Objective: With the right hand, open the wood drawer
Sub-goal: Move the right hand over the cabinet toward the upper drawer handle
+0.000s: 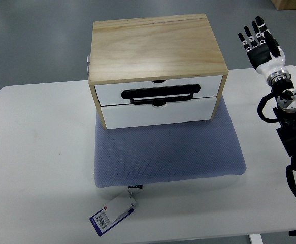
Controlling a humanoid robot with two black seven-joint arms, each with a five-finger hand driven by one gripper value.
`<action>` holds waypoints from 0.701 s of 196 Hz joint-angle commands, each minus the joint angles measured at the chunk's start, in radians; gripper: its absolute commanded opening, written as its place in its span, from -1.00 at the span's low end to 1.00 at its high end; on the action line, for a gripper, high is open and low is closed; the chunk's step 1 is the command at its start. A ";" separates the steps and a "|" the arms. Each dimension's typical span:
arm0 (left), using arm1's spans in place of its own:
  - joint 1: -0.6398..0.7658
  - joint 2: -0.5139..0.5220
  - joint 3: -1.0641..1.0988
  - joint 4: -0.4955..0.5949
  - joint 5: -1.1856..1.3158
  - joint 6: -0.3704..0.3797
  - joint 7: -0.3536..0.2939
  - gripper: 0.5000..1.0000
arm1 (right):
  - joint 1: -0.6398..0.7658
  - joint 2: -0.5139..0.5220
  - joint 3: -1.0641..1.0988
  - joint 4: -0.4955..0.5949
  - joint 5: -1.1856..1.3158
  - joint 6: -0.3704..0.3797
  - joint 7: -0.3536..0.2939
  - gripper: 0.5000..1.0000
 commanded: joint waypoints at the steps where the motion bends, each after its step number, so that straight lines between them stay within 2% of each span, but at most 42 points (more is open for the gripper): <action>1: 0.000 0.000 0.002 -0.002 0.000 -0.001 0.000 1.00 | -0.001 -0.002 -0.002 0.000 0.008 0.000 0.000 0.78; 63: 0.001 0.000 0.000 -0.005 0.000 0.001 0.000 1.00 | 0.004 -0.005 -0.006 0.000 0.011 -0.001 -0.001 0.78; 97: 0.001 0.000 0.002 -0.006 0.000 -0.001 0.000 1.00 | 0.053 -0.069 -0.028 0.000 -0.005 -0.018 -0.009 0.78; 121: 0.000 0.000 0.005 -0.011 0.000 -0.004 0.000 1.00 | 0.131 -0.123 -0.212 0.003 -0.008 -0.018 -0.014 0.78; 131: 0.000 0.000 0.005 -0.011 0.000 -0.004 0.000 1.00 | 0.131 -0.123 -0.212 0.003 -0.008 -0.018 -0.014 0.78; 132: -0.002 0.000 0.006 -0.014 0.002 -0.009 0.000 1.00 | 0.175 -0.172 -0.310 0.003 -0.008 -0.020 -0.017 0.78; 137: -0.003 0.000 0.006 -0.014 0.002 -0.010 0.000 1.00 | 0.194 -0.189 -0.356 0.005 -0.008 -0.020 -0.021 0.78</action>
